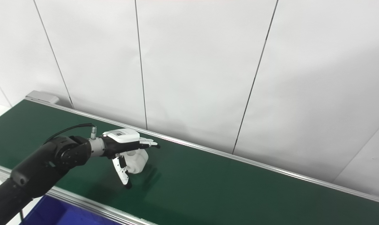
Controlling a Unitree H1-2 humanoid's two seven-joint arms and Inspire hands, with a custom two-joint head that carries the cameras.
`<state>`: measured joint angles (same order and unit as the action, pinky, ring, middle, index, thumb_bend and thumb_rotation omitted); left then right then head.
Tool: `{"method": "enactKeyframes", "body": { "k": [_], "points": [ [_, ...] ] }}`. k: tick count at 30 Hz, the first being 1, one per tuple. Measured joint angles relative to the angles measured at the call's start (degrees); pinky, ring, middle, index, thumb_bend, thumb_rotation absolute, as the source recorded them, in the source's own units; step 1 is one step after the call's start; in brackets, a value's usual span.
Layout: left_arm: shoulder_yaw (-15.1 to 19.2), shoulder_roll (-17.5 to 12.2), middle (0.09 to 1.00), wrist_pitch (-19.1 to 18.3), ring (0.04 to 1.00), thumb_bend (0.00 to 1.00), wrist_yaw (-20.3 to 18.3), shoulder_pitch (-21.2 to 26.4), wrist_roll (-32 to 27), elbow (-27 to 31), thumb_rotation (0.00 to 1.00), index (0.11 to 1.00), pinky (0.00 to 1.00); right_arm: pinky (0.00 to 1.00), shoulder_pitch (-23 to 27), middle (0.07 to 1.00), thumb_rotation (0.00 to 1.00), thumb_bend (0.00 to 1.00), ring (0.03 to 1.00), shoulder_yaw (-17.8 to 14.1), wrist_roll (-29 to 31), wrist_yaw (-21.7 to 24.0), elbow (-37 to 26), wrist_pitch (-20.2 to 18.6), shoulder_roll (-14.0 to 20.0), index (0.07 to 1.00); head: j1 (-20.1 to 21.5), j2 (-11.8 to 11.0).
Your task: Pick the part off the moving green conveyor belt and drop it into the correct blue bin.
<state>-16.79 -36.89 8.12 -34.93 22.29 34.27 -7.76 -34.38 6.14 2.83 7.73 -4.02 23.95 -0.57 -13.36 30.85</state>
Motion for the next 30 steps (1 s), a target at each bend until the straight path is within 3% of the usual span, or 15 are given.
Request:
{"method": "enactKeyframes", "body": {
  "k": [3,12,14,19,20,22,25,30],
  "points": [
    [-1.14,0.15,0.951,0.16,0.925,1.0,1.28,0.59,2.41,-1.91,0.27,0.937,0.87,1.0,-0.17,1.0,0.98,0.94,1.0,0.09,-0.06,-0.09,-0.02,0.0,-0.01,1.0,0.18,0.0],
    [-4.04,2.59,0.868,1.89,0.83,0.91,15.06,1.27,14.24,-6.99,0.07,0.838,0.78,1.0,-0.43,1.0,0.98,0.94,1.0,0.47,-0.11,-0.35,-0.24,0.0,-0.01,1.0,0.61,0.0],
    [-4.7,3.46,0.801,2.79,0.775,0.89,20.87,1.19,17.1,-9.26,0.01,0.759,0.74,1.0,-0.42,1.0,0.98,0.95,1.0,0.51,-0.1,-0.35,-0.24,-0.01,0.0,1.0,0.79,-0.09],
    [-6.2,5.81,0.658,5.16,0.62,0.79,36.96,0.89,22.44,-16.08,0.0,0.64,0.62,1.0,-0.44,1.0,0.98,0.94,1.0,0.54,-0.06,-0.34,-0.2,-0.01,0.02,1.0,1.05,0.0],
    [-6.45,6.17,0.569,5.76,0.511,0.65,40.21,0.91,23.17,-17.24,0.0,0.6,0.53,1.0,-0.43,1.0,0.98,0.93,1.0,0.61,-0.02,-0.32,-0.2,-0.01,0.05,1.0,1.14,0.09],
    [-6.88,6.8,0.491,7.29,0.409,0.52,45.95,1.13,23.79,-19.24,0.0,0.562,0.44,1.0,-0.45,1.0,0.98,0.92,1.0,0.81,0.22,-0.19,-0.26,0.0,0.1,1.0,1.14,0.09],
    [-6.93,7.48,0.474,8.78,0.396,0.5,47.78,1.47,23.37,-20.52,0.0,0.544,0.39,1.0,-0.62,1.0,0.98,0.92,1.0,1.1,0.25,-0.06,-0.37,0.0,0.11,1.0,1.32,0.17],
    [-6.75,8.12,0.453,9.44,0.362,0.5,45.78,1.76,20.58,-20.15,0.0,0.545,0.29,1.0,-0.92,1.0,0.99,0.94,1.0,1.21,0.06,-0.12,-0.43,0.0,0.06,1.0,1.58,0.44]
  ]
}}
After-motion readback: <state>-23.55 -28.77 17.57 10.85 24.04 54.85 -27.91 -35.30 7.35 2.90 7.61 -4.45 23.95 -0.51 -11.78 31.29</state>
